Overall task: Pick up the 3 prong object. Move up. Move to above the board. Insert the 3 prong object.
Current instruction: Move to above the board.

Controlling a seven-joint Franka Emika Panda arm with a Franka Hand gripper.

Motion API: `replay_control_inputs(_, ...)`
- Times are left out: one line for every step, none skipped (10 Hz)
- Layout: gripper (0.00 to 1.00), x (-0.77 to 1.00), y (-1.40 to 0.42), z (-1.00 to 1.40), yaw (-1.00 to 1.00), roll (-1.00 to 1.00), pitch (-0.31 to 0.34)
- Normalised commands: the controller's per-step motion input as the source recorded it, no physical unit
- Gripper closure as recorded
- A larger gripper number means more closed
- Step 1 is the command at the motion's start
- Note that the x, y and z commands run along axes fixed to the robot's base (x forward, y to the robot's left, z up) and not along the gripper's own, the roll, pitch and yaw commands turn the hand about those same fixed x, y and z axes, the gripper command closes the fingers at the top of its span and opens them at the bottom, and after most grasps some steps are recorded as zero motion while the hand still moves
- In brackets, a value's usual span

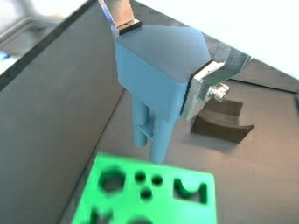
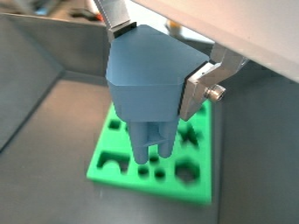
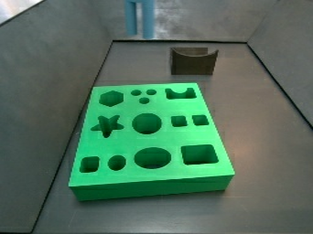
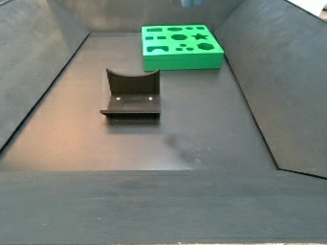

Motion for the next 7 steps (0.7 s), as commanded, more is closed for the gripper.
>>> replay_control_inputs(1.0,0.46,-0.79,0.22,1.0,0.02,0.171)
replay_control_inputs(1.0,0.34,-0.51,0.14,1.0,0.04,0.194)
replay_control_inputs(1.0,0.2,-0.24,0.07,1.0,0.07,0.222)
replay_control_inputs(1.0,0.13,-0.14,0.05,0.94,0.09,0.217)
replay_control_inputs(1.0,0.09,-0.09,0.03,0.66,0.11,0.168)
replay_control_inputs(1.0,0.08,-0.07,0.02,0.42,0.11,0.126)
replay_control_inputs(1.0,0.08,-0.05,0.02,0.21,0.11,0.105)
